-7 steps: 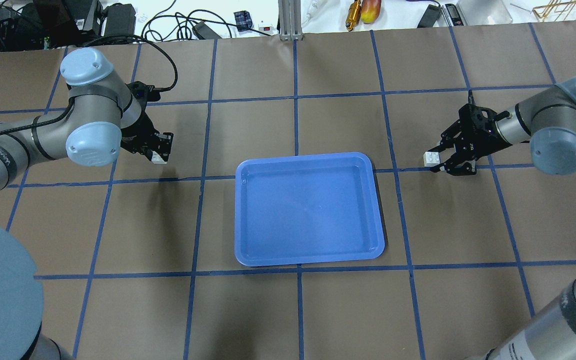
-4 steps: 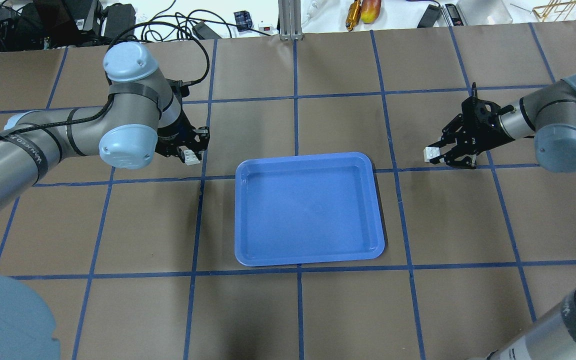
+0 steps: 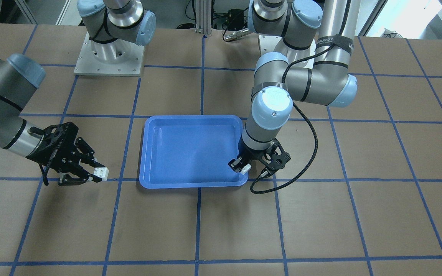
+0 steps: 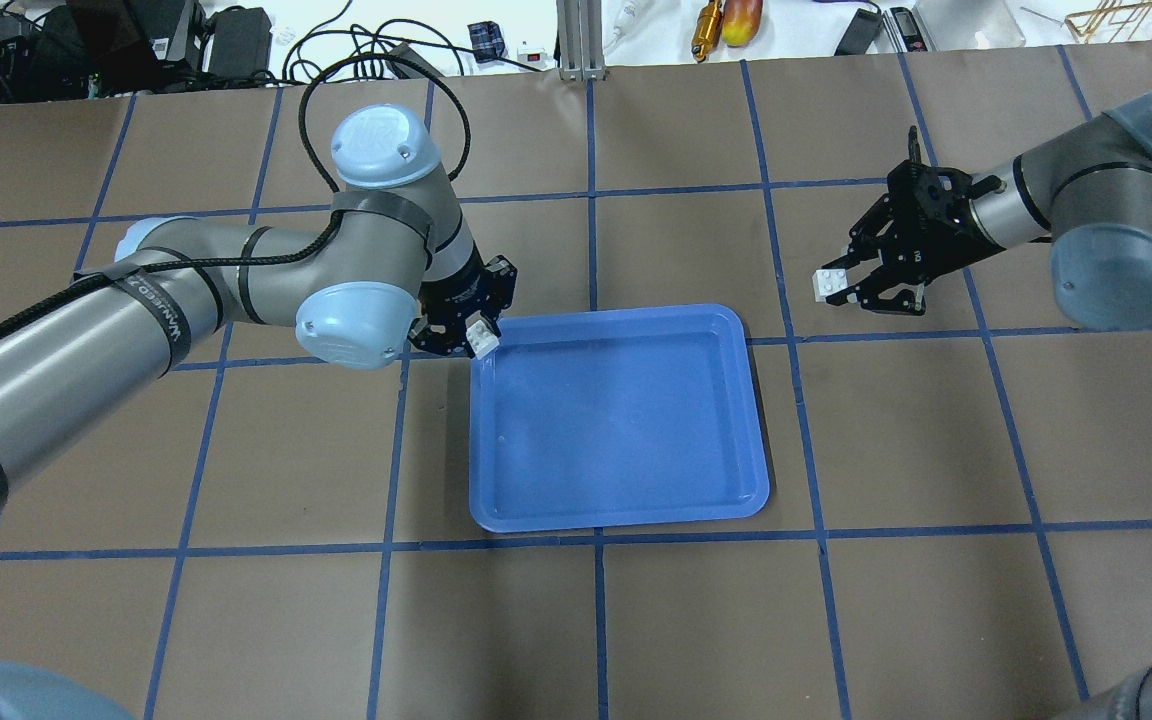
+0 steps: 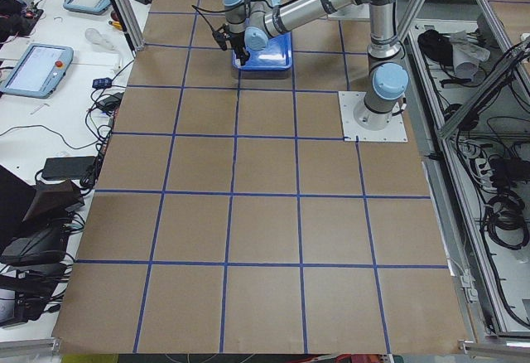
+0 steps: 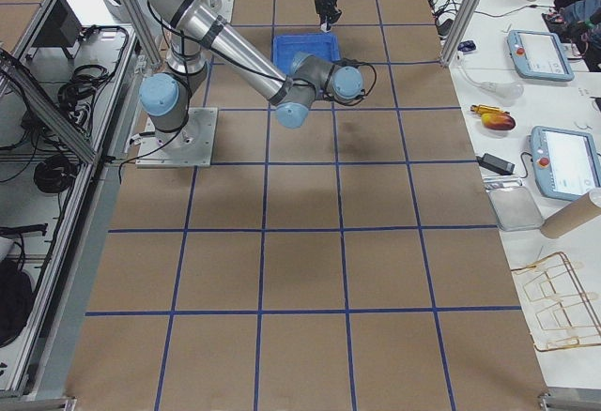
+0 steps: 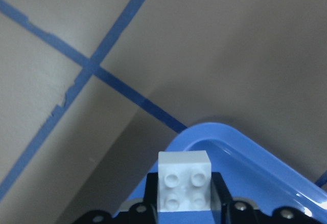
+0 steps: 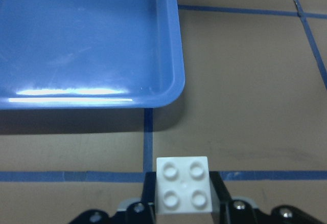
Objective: Assemble white blocks and place on blue tray
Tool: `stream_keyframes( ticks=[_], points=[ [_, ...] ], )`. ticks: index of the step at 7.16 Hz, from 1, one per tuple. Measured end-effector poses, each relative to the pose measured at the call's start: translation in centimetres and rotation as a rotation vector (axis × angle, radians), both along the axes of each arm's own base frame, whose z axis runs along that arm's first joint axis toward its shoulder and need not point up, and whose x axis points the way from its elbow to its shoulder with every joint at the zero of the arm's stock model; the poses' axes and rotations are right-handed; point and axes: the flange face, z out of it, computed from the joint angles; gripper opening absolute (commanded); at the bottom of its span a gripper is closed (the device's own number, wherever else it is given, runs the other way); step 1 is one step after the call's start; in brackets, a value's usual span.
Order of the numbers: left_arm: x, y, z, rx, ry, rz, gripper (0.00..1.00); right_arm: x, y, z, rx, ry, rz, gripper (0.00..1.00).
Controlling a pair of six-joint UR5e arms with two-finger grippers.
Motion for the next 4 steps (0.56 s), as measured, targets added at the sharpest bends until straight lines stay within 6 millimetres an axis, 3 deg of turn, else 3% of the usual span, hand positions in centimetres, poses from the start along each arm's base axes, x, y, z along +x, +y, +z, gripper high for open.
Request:
stream_keyframes(
  ticks=[2,4],
  points=[
    [-2.8,1.2,-0.8,0.069,0.068,0.3,0.0,4.9,0.8,0.5,0.018,0.039,0.08,0.15],
    [-4.5,2.0,-1.2,0.147,0.124,0.515,0.0,11.5,1.9,0.5,0.052,0.072,0.144,0.08]
  ],
)
